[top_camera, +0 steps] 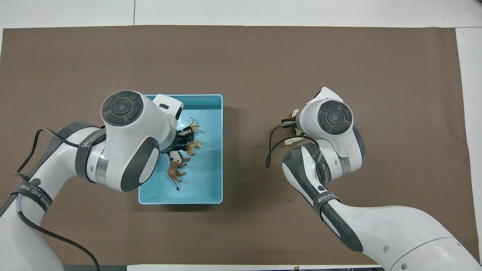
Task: Put all toys into storage box
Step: 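Carry the cow over the box and release it with the left gripper, then grasp the cream llama toy with the right gripper and carry it to the box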
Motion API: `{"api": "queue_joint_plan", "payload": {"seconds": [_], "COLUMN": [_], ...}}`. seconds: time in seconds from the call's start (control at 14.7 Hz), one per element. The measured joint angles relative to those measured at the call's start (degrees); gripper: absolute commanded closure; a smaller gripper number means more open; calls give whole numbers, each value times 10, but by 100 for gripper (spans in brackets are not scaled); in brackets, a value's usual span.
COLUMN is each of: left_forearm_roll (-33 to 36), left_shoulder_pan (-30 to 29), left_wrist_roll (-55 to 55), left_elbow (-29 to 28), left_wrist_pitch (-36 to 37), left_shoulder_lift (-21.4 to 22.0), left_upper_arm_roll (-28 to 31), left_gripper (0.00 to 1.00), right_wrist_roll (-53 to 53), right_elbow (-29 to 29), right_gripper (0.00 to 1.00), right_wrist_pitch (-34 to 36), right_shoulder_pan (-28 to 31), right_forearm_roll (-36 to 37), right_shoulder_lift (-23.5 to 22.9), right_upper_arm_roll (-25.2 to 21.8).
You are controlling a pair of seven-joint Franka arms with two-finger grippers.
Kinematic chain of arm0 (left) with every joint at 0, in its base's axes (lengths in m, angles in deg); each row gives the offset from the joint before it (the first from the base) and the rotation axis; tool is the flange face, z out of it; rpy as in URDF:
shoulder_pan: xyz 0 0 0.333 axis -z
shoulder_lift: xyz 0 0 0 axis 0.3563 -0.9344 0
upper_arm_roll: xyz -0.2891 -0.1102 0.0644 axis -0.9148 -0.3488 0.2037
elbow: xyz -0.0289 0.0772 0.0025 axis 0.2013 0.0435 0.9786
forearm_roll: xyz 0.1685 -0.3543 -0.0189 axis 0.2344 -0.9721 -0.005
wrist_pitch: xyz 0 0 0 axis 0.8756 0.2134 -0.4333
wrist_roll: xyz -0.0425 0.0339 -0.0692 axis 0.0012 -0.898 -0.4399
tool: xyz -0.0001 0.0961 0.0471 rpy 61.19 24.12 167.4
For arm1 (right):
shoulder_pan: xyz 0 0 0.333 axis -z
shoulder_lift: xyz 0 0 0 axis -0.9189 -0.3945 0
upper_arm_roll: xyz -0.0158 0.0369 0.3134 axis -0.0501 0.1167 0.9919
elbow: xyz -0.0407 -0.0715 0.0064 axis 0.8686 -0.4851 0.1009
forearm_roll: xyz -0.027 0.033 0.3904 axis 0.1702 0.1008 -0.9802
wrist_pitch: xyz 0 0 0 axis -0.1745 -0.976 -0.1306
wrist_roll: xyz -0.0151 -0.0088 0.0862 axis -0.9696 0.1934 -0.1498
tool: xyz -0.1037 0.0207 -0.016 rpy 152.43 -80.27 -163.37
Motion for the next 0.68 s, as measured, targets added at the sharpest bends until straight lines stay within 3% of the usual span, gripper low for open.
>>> {"api": "queue_joint_plan", "payload": {"seconds": [0.2,0.48,0.68], "left_forearm_roll": [0,0,2], "left_shoulder_pan": [0,-9,-56], "left_wrist_roll": [0,-7,-81], "left_elbow": [2,33,89], "left_wrist_pitch": [4,30,93], "left_shoulder_lift": [15,27,32], "left_upper_arm_roll": [2,12,16], "left_gripper": [0,0,0], "right_wrist_roll": [0,22,79], "right_elbow": [-52,-212,-315], "right_gripper": [100,100,100], "right_wrist_pitch": [87,295,398], "right_shoulder_pan": [0,3,-10], "right_forearm_roll": [0,-2,-5], "right_shoulder_lift": [2,29,43], "right_upper_arm_roll": [-1,0,13]}}
